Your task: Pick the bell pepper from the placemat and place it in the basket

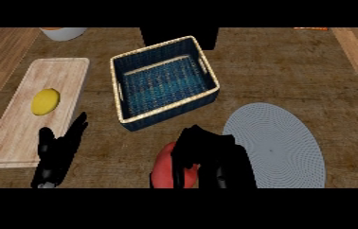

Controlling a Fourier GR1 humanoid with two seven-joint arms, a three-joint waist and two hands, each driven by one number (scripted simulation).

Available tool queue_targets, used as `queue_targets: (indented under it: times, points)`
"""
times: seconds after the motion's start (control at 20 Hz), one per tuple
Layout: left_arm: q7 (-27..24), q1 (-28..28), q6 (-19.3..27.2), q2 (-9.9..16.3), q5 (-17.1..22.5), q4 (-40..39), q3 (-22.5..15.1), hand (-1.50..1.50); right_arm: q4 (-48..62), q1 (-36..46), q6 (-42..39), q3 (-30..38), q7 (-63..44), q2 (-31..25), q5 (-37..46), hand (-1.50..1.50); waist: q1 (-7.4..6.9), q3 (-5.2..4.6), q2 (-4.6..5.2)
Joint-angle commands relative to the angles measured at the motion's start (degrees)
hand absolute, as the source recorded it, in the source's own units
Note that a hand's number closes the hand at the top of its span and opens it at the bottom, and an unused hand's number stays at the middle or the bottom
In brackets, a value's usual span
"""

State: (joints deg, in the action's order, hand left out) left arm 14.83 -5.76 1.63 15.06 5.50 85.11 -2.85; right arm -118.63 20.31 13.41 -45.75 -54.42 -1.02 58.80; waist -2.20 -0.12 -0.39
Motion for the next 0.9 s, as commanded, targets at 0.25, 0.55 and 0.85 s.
queue_targets:
  times: [0.25, 0.55, 0.85]
  points:
    - [1.77, -0.46, -0.3, -1.36, -0.46, -2.83, -1.51, 0.0, 12.21, 28.06, -4.14, 12.27, -15.72, 0.99, -7.93, 1.5, -2.11, -0.29, 0.72]
    - [1.75, 0.0, -0.43, -2.15, -0.88, -3.16, -2.22, 0.0, 27.68, 43.4, -0.56, 19.7, -16.52, 0.99, -17.1, 1.5, -2.5, -0.14, 0.87]
    - [2.32, 0.22, -0.89, -2.33, -0.79, -3.29, -2.28, 0.0, 37.27, 47.69, 9.4, 23.88, -13.36, 1.0, -26.35, 1.5, -2.16, -0.03, 1.05]
